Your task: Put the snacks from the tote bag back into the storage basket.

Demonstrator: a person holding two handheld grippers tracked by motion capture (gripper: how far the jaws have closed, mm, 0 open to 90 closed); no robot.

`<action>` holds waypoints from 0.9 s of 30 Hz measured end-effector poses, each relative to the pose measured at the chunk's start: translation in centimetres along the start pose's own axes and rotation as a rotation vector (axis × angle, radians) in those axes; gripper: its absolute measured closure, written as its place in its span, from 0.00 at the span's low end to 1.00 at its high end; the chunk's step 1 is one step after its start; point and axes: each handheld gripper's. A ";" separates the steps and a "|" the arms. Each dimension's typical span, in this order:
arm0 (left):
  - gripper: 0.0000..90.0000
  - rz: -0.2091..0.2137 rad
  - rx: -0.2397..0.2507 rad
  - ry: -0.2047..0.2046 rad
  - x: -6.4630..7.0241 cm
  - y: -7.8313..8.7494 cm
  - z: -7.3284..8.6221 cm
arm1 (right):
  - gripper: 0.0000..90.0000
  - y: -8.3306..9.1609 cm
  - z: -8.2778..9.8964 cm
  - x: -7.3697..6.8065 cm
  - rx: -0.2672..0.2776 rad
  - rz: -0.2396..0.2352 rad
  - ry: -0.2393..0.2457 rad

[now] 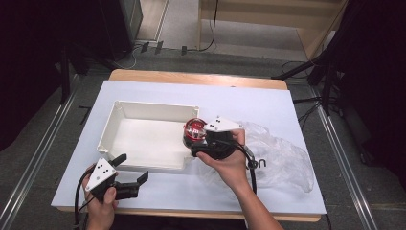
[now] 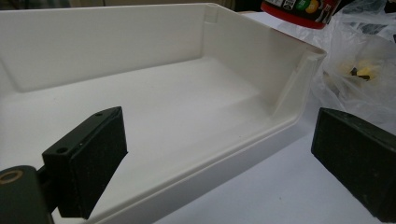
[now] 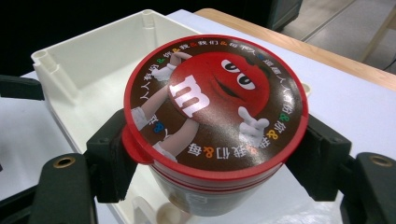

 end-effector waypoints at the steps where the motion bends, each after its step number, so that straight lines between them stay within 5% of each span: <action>1: 0.04 0.000 0.002 -0.001 0.0 0.0 0.0 | 0.29 -0.1 -0.1 -0.1 0.003 -0.003 0.001; 27: 0.04 -0.006 0.001 0.000 -0.1 0.1 0.2 | 0.29 -2.9 0.2 -1.5 -0.060 -0.046 0.066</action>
Point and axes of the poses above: each handheld gripper's, and its own axes: y roughly backward along the jaws, z roughly out of its underside, x roughly to its right, and after that the axes turned 5 degrees about -x, right-handed
